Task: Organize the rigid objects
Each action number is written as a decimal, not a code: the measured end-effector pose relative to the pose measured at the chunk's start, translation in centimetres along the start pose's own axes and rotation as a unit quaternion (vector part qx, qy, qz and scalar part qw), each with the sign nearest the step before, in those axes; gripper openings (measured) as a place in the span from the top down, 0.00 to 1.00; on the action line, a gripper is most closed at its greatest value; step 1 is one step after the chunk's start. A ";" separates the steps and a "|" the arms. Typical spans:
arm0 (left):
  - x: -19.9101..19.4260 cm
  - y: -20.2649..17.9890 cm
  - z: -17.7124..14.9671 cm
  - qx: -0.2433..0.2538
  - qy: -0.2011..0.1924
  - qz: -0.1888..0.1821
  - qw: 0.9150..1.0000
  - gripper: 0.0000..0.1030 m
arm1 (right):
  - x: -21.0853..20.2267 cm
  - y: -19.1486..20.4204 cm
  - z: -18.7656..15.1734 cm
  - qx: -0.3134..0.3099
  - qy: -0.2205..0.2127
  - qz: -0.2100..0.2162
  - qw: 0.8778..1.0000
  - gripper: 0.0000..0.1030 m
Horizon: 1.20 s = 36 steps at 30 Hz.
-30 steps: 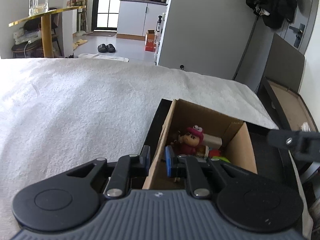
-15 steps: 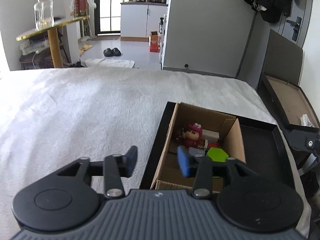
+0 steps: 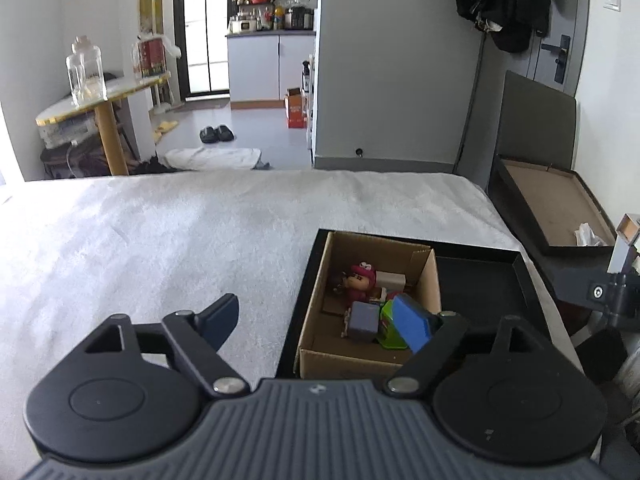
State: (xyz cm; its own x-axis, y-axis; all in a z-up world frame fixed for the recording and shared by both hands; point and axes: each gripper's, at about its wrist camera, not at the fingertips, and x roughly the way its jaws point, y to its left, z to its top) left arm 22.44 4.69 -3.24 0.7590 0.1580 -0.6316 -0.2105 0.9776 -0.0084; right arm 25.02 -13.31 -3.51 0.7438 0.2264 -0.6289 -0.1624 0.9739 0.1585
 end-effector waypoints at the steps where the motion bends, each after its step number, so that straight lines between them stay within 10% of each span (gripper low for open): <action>1: -0.4 -0.1 0.1 0.002 -0.002 0.001 1.000 0.17 | -0.3 -0.2 -0.1 0.004 0.000 -0.001 1.000 0.00; 36: -11.6 -0.4 0.1 0.059 -0.030 -0.036 0.997 0.09 | -9.3 -1.1 -1.6 0.025 -0.024 -0.001 0.999 0.00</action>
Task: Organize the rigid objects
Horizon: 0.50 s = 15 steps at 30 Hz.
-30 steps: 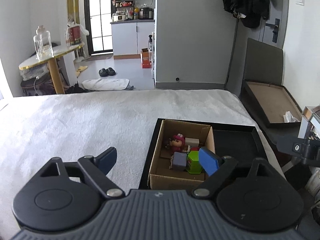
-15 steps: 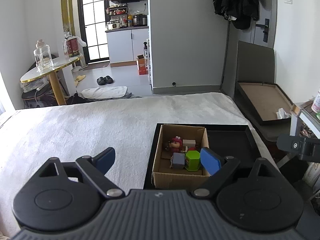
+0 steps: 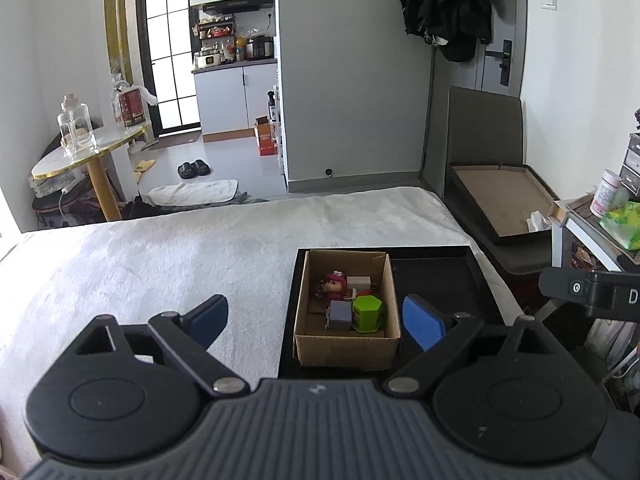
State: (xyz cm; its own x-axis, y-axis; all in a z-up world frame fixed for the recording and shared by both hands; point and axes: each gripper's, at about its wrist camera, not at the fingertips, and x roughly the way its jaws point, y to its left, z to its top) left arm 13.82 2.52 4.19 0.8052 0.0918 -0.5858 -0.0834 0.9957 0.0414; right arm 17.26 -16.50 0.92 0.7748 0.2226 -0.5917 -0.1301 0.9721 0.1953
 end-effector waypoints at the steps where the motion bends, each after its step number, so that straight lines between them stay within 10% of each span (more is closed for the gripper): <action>1: -0.3 -0.1 -0.1 0.001 -0.001 -0.001 1.000 0.09 | -0.3 0.0 0.0 -0.003 -0.002 -0.001 1.000 0.00; 15: -5.2 0.1 -1.8 0.012 -0.016 -0.009 1.000 0.05 | -4.3 -0.1 -1.5 0.005 -0.019 0.005 1.000 0.00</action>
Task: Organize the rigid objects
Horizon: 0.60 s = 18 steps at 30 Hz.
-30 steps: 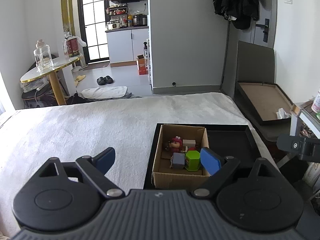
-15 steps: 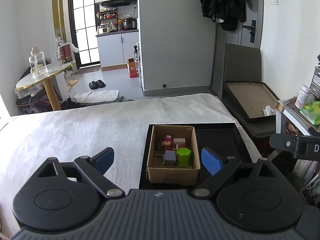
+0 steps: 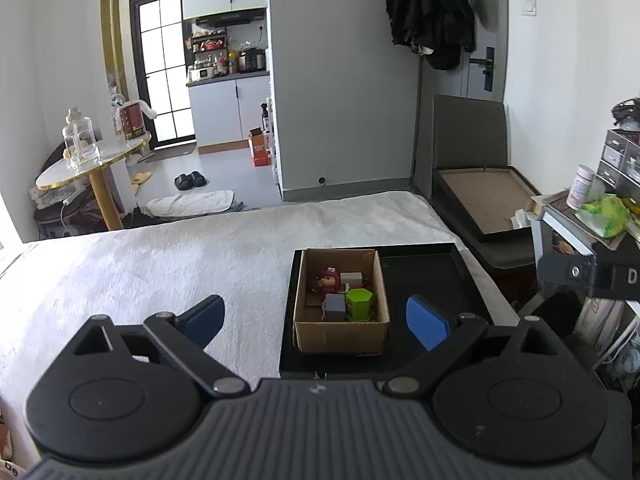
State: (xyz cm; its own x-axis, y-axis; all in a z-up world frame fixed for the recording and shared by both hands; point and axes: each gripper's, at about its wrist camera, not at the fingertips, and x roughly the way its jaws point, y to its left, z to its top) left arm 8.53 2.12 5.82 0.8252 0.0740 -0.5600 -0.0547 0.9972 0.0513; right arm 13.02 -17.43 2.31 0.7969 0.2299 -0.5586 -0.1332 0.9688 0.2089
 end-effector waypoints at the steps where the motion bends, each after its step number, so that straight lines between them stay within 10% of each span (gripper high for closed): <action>1: -0.2 0.0 -0.1 -0.001 0.000 0.001 1.000 0.05 | -0.3 0.1 0.0 -0.002 -0.002 0.000 1.000 0.00; 18: -4.4 0.9 -1.1 -0.041 0.011 -0.025 0.999 0.04 | -4.0 0.8 -1.6 -0.027 -0.015 0.012 0.999 0.00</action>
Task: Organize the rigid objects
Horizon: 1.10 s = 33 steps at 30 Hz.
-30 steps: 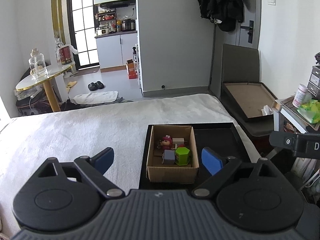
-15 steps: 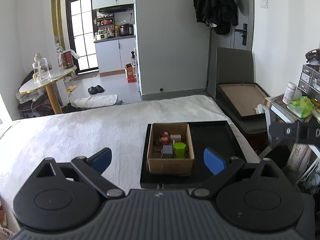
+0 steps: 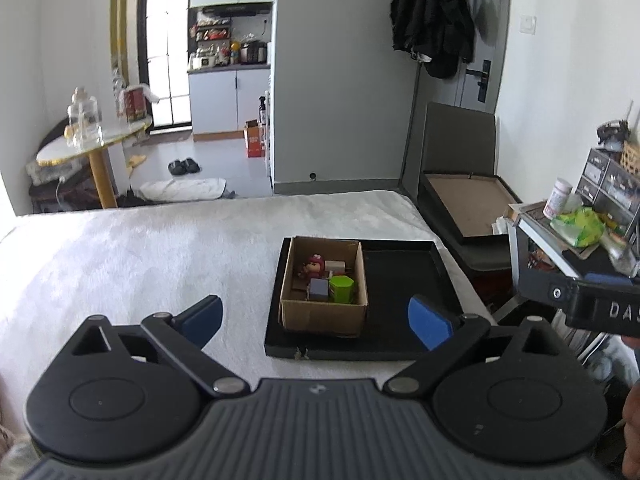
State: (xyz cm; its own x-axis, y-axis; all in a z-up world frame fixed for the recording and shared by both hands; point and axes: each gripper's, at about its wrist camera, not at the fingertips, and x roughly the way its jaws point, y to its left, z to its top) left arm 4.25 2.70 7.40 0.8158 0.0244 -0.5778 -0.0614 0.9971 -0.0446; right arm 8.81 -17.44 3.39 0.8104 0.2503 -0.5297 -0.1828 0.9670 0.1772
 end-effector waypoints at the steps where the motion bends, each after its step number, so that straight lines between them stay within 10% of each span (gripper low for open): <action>1: -0.2 0.1 0.0 -0.001 0.000 -0.003 1.000 0.04 | -0.2 0.0 0.1 -0.002 -0.002 -0.001 1.000 0.00; 33: -3.7 -0.2 0.1 0.004 -0.012 -0.005 1.000 0.03 | -1.9 -0.5 0.2 -0.008 -0.005 0.008 1.000 0.00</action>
State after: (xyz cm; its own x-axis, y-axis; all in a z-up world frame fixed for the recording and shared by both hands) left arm 1.26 2.45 9.63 0.8303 0.0170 -0.5570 -0.0495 0.9978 -0.0433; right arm 7.44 -18.42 4.49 0.8130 0.2657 -0.5182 -0.2049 0.9634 0.1727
